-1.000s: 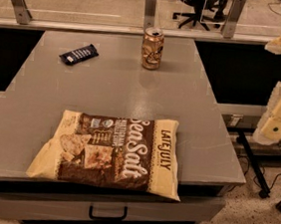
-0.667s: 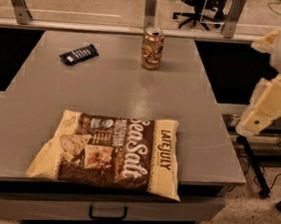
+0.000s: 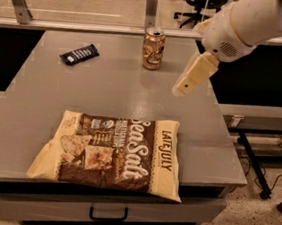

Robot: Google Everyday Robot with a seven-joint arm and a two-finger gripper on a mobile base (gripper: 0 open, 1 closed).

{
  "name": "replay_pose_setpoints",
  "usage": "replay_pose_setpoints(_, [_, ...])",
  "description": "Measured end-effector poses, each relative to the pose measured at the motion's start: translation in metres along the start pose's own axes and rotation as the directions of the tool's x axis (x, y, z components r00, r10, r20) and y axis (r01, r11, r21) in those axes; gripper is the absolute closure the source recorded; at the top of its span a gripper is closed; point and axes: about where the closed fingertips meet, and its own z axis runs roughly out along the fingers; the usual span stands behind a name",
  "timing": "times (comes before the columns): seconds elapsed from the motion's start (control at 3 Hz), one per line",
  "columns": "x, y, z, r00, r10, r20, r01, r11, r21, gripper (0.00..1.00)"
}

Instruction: Move orange can near brown chip bag

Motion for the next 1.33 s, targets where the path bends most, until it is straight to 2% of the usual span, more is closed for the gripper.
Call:
replay_pose_setpoints(0.33, [-0.047, -0.040, 0.042, 0.992, -0.015, 0.123, 0.009, 0.9987, 0.050, 0.00])
replay_pose_setpoints(0.67, [-0.047, -0.039, 0.041, 0.992, -0.015, 0.123, 0.009, 0.9987, 0.050, 0.00])
replay_pose_setpoints(1.0, [-0.042, -0.061, 0.059, 0.983, 0.013, 0.185, -0.030, 0.9954, 0.091, 0.00])
replay_pose_setpoints(1.33, [-0.035, -0.104, 0.097, 0.954, 0.055, 0.294, -0.095, 0.9874, 0.126, 0.00])
